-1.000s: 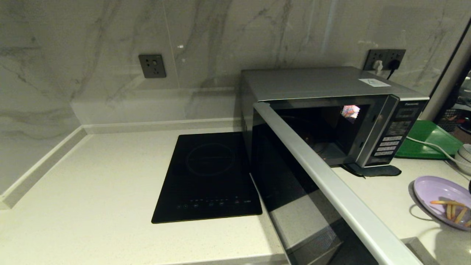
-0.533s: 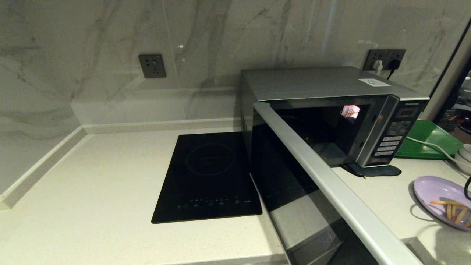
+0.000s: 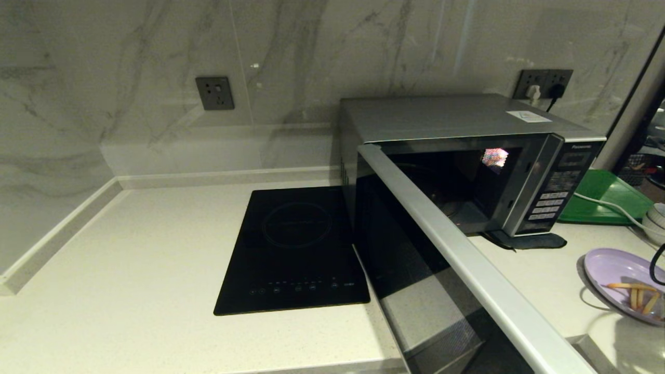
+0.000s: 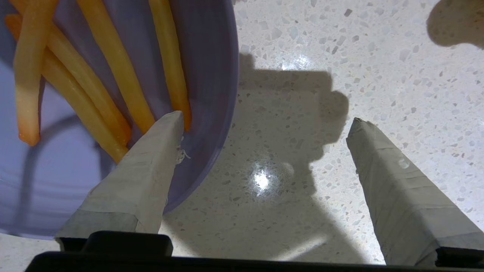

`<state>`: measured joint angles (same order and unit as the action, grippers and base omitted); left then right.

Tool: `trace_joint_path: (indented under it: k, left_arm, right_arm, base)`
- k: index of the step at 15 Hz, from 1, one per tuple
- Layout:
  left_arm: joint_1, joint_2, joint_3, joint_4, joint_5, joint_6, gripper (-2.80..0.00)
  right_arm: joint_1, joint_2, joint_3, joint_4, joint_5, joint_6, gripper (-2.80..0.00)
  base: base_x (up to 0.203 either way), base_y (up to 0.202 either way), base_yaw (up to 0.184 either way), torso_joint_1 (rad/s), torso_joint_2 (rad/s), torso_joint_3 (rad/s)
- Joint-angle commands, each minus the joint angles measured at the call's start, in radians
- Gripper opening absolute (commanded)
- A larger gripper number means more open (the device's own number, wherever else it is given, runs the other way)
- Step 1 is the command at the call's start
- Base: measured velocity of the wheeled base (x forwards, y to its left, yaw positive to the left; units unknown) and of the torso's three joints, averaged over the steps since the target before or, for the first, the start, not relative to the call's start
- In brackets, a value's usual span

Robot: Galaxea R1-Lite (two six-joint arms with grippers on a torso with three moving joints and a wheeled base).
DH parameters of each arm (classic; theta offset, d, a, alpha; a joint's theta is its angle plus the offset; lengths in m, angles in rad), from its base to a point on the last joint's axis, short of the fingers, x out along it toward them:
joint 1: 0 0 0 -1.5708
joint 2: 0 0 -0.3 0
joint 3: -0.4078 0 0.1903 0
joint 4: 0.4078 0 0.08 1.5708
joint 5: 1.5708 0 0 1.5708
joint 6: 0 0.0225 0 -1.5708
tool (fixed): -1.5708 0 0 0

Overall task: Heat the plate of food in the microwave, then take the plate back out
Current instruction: Put the plate in the microwave oven

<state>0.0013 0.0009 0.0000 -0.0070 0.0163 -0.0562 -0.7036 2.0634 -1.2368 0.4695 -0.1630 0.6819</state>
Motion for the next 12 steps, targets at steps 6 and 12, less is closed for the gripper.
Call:
trace_joint_path:
  k: [6, 12]
  left_arm:
    - [0.0, 0.001, 0.0, -0.001, 0.001, -0.001, -2.8]
    - [0.0, 0.001, 0.0, -0.001, 0.0, -0.001, -2.8]
  right_arm:
    - [0.036, 0.032, -0.006, 0.003, -0.004, 0.005, 0.0]
    - [0.042, 0.043, -0.02, 0.003, -0.004, 0.014, -2.8]
  base:
    - [0.0, 0.0, 0.0, 0.0, 0.0, 0.0]
    - [0.0, 0.0, 0.0, 0.0, 0.0, 0.0]
